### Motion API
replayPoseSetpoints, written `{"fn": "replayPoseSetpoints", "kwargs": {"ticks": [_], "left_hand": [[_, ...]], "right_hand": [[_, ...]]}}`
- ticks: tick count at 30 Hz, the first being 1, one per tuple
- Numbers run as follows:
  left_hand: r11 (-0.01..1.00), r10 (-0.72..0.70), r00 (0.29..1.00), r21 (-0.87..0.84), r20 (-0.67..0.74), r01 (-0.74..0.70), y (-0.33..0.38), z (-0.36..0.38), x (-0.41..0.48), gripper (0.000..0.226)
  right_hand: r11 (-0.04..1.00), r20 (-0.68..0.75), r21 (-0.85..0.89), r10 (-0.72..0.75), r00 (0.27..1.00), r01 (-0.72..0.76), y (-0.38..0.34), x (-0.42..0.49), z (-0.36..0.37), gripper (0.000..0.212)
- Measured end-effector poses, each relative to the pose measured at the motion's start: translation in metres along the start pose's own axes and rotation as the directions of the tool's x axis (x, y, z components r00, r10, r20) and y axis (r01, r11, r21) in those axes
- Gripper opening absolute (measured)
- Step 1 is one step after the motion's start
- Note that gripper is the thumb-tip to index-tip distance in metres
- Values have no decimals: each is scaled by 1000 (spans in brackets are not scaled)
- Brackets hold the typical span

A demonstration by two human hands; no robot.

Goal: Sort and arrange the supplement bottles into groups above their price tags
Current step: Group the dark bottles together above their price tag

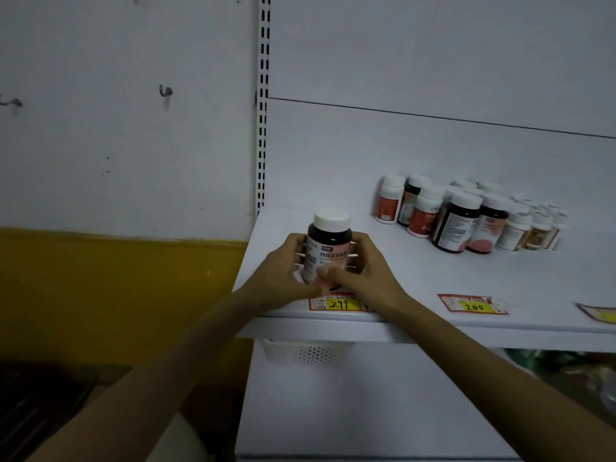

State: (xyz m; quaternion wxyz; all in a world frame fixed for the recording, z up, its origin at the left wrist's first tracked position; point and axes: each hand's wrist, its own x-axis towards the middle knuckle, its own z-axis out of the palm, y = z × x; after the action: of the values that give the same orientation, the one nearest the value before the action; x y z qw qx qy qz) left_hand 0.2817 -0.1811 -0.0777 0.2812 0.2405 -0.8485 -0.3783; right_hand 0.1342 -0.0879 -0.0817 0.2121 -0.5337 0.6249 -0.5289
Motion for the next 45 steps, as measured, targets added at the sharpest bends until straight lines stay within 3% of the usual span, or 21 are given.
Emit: {"fn": "replayPoseSetpoints", "kwargs": {"ticks": [4,7,10,13,17,19,23,28,32,35,38,45], "left_hand": [[1000,7,1000,24,-16,-7,-2,2,-2,69],[999,36,999,20,2,-36,1,-2,-6,87],[991,91,992,108,-86,-81,19,-18,-8,109],[960,201,965,231,-170,-160,54,-24,-3,104],[824,454,887,417,-84,-383,97,5,9,93],[769,504,864,457,-5,-447,113,28,19,91],[762,466,881,470,80,-446,141,76,47,88],[854,399,916,348,41,-387,158,141,84,73],[929,210,978,310,2,-200,140,189,108,78],[909,40,999,417,-28,-25,122,209,115,81],[865,-65,996,494,-67,89,107,219,117,81],[884,-175,963,398,-207,246,101,222,119,74]], "right_hand": [[1000,1,-13,12,1000,-12,0,1,1,56],[998,57,-53,28,998,-25,-5,1,-5,62],[994,45,-110,8,999,-3,-16,1,-25,74],[992,-5,-126,-8,1000,7,-29,-1,-49,70],[918,18,-388,-86,996,86,-42,-6,-93,68],[857,4,-506,-108,994,95,-49,-5,-124,67],[754,-38,-651,-153,987,91,-50,1,-185,59],[656,-8,-751,-135,991,83,-24,6,-253,45],[619,38,-776,-140,989,118,1,19,-293,47],[587,117,-790,-144,983,180,11,41,-311,49],[541,202,-801,-157,967,256,16,68,-316,50],[433,333,-824,-152,931,365,33,108,-302,47]]}}
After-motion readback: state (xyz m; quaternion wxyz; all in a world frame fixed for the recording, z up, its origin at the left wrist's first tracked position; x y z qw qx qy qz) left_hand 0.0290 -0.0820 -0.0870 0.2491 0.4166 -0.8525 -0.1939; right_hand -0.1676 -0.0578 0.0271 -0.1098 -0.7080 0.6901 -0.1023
